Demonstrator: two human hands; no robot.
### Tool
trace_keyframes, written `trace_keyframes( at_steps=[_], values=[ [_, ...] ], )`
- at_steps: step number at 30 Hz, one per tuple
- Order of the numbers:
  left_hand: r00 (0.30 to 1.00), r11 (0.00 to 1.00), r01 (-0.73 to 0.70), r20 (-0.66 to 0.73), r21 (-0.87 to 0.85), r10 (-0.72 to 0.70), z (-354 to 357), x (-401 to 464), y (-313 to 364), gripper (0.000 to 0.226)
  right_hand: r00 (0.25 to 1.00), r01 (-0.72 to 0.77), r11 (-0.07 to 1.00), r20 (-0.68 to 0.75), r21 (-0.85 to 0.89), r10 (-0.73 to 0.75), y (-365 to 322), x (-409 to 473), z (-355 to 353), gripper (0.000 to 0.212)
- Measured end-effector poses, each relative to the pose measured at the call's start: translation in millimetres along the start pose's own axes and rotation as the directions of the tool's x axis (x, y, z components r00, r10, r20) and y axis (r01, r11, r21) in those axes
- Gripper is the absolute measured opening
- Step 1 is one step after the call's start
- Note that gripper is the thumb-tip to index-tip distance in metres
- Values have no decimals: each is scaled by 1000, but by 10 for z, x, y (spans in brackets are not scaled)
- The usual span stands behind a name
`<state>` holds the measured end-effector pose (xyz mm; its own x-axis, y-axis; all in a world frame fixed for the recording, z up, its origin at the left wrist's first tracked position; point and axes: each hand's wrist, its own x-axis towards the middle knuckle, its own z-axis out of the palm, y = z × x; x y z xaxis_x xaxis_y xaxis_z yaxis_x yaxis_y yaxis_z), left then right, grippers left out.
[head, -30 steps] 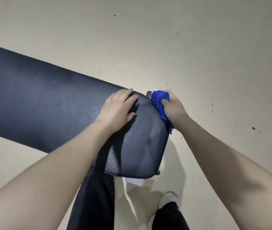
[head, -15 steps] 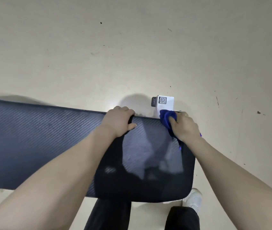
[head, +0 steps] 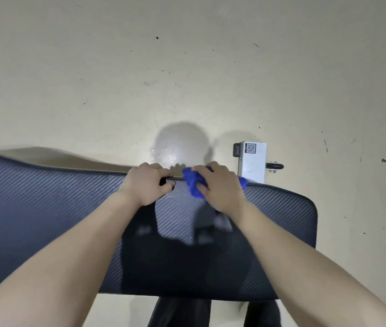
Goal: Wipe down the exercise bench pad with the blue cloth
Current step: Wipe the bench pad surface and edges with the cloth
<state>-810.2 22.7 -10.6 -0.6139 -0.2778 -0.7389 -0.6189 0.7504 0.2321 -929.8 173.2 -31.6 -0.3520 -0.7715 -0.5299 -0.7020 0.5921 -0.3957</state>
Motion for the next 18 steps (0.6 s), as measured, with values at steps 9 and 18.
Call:
trace_keyframes(
  at_steps=[9, 18],
  values=[
    [998, 990, 25, -60, -139, -33, 108, -19, -55, 45, 942, -336, 937, -36, -98, 334, 34, -49, -138, 33],
    [980, 980, 176, -106, 97, -166, 156, -6, -101, 61, 997, -71, 996, -35, -45, 70, 127, -3, -45, 27]
  ],
)
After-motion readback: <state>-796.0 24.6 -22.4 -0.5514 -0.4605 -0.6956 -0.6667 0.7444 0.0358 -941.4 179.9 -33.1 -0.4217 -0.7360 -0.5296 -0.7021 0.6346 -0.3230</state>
